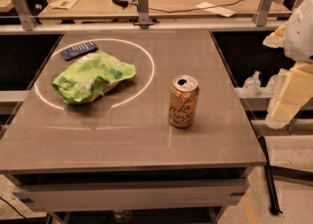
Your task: Move orange can near green rice chip bag
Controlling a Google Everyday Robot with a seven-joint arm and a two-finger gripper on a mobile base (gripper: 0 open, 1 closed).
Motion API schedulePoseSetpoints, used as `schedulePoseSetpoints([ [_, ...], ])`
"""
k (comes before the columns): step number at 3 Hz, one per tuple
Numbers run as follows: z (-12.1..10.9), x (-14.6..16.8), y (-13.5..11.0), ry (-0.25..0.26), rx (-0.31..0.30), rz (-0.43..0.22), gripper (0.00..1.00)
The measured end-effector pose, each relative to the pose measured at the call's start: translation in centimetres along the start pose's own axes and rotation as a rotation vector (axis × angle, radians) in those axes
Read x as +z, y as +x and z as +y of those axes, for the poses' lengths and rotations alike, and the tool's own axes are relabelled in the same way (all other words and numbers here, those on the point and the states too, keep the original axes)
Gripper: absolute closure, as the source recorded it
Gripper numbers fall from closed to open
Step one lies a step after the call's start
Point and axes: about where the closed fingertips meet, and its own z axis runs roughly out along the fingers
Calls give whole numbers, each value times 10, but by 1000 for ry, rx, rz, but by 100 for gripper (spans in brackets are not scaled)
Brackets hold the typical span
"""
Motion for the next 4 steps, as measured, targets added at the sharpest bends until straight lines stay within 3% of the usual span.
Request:
schedulePoseSetpoints([
  [1, 0, 0, 0, 0, 0, 0, 0],
  [2, -1, 3, 3, -20, 55, -84, 0],
  [3, -19, 24, 49, -39, 244, -265, 0],
  [4, -24, 40, 76, -81, 396, -472, 0],
])
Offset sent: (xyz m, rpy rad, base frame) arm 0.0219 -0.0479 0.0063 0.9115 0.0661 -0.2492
